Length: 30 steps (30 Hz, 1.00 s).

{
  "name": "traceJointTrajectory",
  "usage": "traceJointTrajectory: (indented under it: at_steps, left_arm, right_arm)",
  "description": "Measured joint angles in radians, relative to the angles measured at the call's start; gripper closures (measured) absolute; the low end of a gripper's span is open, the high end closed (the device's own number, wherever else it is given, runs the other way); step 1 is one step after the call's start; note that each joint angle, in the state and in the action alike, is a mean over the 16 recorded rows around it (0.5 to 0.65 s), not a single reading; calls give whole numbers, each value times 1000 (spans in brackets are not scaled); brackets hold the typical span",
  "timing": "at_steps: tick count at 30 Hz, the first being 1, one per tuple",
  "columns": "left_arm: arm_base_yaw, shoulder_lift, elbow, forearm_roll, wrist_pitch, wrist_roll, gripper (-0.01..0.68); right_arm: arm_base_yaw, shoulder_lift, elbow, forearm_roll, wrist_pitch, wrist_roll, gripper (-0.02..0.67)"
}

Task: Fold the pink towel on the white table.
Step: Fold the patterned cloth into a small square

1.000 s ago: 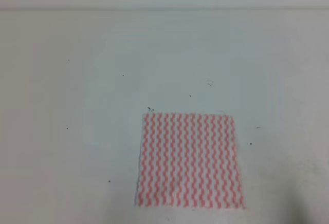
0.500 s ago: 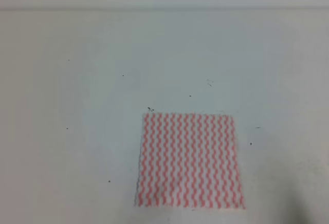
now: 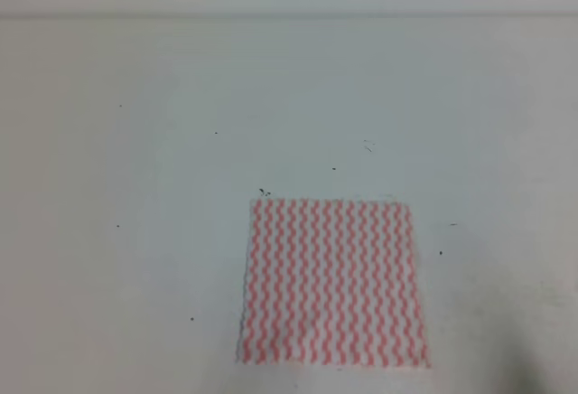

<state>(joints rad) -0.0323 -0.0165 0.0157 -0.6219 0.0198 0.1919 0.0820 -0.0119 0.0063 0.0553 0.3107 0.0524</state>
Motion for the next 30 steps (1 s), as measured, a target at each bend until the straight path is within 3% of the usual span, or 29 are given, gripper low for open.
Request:
traceJointTrajectory:
  at_steps: [8,23,30]
  left_arm:
    - [0,2,0,-24,0,-14,677]
    - [0,-3,0,-96,19,-38,677]
    - [0,-3,1,-84,24,-22,678]
  right_arm:
    - [0,2,-2,28,-41,0,667]
    - [0,-2,6,457,-337,0,667]
    - [0,-2,6,542,-380,0,667]
